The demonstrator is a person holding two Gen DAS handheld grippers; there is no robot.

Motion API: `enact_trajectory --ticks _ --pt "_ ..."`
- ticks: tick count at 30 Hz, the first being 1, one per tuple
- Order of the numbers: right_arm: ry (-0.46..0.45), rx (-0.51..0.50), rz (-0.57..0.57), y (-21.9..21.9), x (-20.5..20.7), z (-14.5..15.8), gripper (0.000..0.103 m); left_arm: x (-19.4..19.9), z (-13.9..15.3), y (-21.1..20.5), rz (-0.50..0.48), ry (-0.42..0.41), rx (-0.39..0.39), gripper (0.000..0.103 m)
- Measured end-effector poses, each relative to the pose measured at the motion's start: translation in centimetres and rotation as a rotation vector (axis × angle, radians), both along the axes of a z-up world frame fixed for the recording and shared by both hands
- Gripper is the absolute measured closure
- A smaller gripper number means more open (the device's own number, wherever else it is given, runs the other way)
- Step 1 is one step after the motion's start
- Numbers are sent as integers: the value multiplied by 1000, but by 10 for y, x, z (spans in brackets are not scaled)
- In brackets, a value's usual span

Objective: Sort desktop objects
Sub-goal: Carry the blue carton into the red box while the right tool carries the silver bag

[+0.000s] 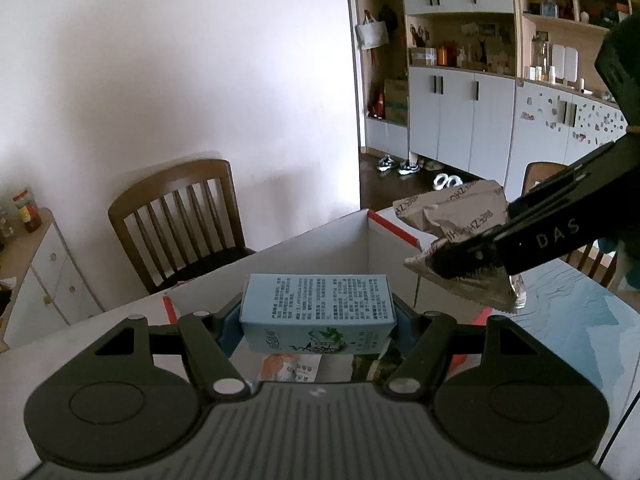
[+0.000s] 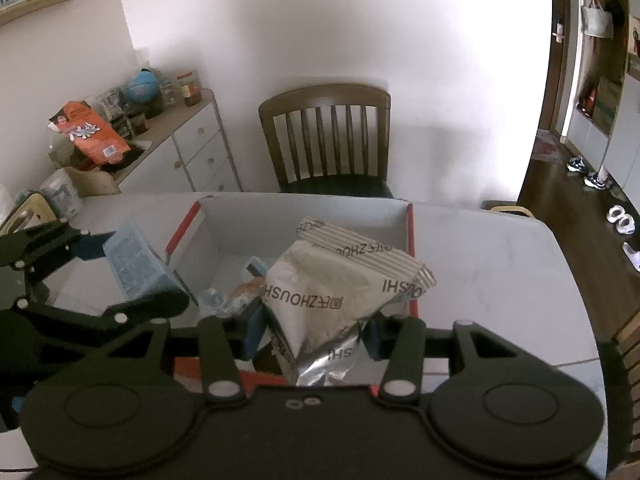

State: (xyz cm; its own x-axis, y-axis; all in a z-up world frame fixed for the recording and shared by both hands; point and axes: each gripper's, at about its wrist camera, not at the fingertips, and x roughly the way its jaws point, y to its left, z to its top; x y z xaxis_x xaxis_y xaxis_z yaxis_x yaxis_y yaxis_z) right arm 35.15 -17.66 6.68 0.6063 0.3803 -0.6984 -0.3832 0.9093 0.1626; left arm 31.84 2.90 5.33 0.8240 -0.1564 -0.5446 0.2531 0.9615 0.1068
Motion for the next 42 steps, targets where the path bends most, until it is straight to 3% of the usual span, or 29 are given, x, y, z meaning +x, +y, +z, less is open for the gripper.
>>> enact_trajectory --ticks 17,42 --pt "64 -13 13 17 49 -33 56 51 -44 13 3 101 4 32" --pt "176 -115 56 47 88 -87 56 95 -84 14 -110 302 42 32"
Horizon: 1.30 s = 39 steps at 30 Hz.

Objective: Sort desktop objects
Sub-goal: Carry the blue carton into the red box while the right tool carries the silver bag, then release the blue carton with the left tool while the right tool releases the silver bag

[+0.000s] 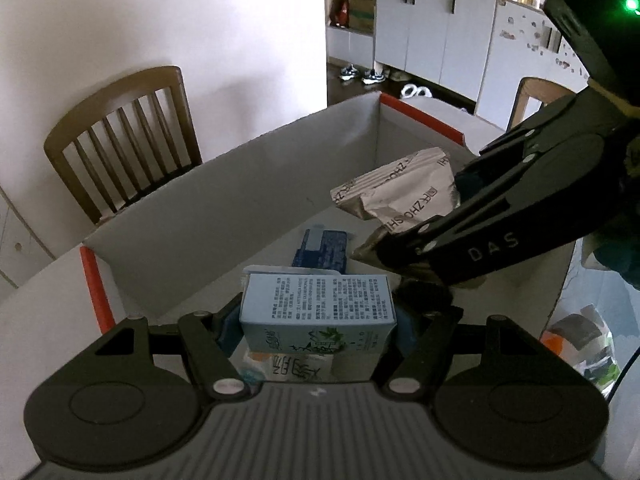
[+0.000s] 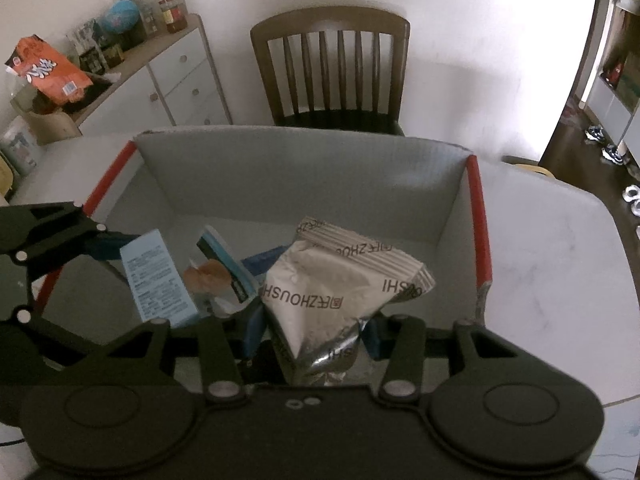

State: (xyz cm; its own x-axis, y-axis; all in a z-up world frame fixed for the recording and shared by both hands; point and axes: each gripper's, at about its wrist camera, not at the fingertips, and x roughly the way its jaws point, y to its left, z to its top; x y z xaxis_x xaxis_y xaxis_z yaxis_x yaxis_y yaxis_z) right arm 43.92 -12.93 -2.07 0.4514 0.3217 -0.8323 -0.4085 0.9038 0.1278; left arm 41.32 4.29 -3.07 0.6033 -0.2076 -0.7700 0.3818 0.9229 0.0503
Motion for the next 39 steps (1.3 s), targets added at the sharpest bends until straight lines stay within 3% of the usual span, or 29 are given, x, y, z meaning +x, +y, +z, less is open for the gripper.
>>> enact_trajectory --ticks 15,21,30,39 --pt "36 5 0 1 5 -10 58 16 -14 -4 -12 167 33 32" --pt "35 3 -11 -3 3 -8 57 21 -16 -8 -22 197 55 32" --pt "35 8 -30 -7 -2 0 55 21 -16 -13 -28 220 80 30" --pt "6 13 -38 -11 -15 19 55 11 1 -17 -16 172 75 27"
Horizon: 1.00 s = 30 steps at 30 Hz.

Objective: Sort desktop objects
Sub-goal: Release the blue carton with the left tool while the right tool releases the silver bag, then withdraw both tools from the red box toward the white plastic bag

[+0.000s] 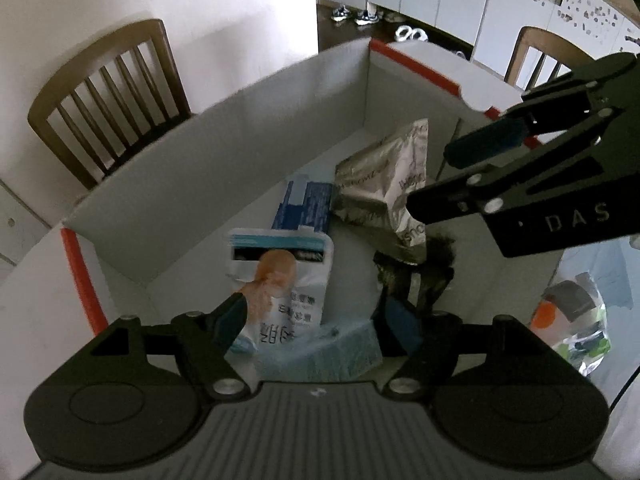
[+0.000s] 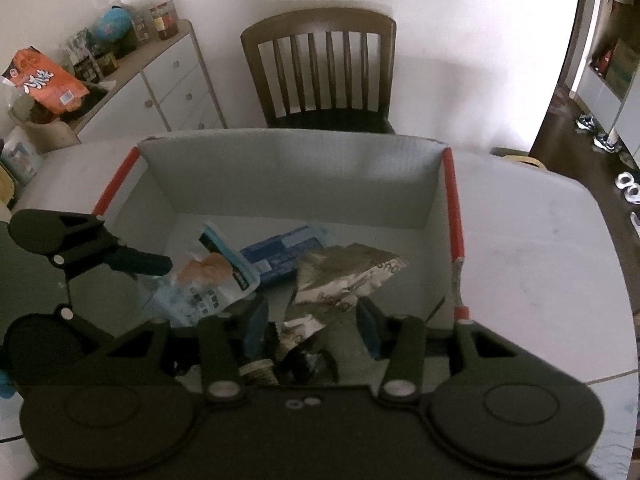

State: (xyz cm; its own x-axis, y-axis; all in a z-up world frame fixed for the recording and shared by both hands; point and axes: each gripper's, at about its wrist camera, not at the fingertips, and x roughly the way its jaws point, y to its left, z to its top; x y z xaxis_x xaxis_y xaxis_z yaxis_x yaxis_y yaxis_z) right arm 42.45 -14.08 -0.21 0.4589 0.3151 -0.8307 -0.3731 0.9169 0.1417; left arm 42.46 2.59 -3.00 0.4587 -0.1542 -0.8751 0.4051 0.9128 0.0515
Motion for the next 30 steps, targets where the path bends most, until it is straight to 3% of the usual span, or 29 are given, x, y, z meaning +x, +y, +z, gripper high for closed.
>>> enact_trajectory --ticks 30 --pt "-154 30 -1 -30 -82 78 54 -87 87 -30 7 -171 36 27"
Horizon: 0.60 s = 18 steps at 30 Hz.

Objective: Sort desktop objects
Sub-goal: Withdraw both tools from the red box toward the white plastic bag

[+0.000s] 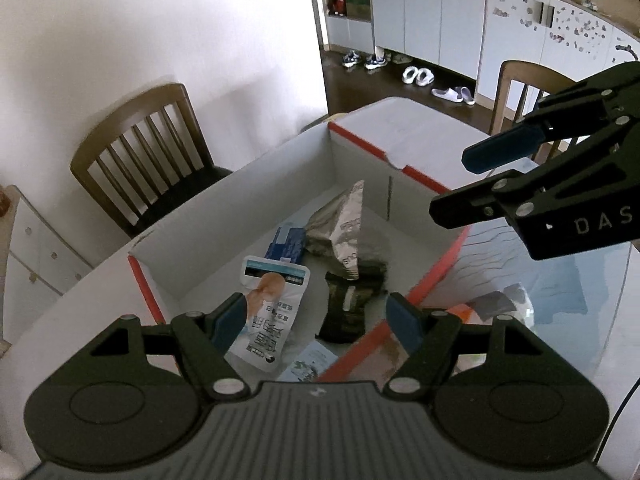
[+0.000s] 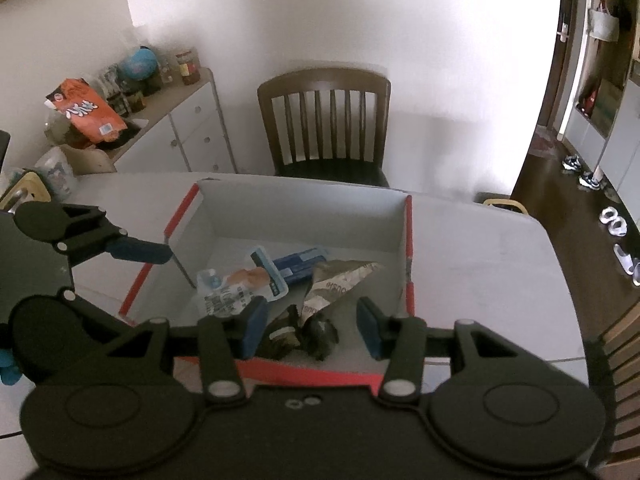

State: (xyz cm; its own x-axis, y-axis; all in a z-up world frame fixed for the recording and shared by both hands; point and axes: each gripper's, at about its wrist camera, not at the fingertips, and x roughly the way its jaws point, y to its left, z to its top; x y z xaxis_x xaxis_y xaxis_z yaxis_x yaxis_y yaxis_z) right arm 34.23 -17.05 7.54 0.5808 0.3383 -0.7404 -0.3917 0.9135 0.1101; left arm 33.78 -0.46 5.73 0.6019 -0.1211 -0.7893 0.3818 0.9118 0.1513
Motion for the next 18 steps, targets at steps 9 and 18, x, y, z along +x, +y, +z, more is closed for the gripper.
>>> enact_trajectory --ticks 9,18 --pt "-32 16 8 -18 -31 13 54 -37 17 -21 12 -47 10 27" --pt "-53 12 33 -33 -69 20 54 -74 29 -36 51 -98 -7 27"
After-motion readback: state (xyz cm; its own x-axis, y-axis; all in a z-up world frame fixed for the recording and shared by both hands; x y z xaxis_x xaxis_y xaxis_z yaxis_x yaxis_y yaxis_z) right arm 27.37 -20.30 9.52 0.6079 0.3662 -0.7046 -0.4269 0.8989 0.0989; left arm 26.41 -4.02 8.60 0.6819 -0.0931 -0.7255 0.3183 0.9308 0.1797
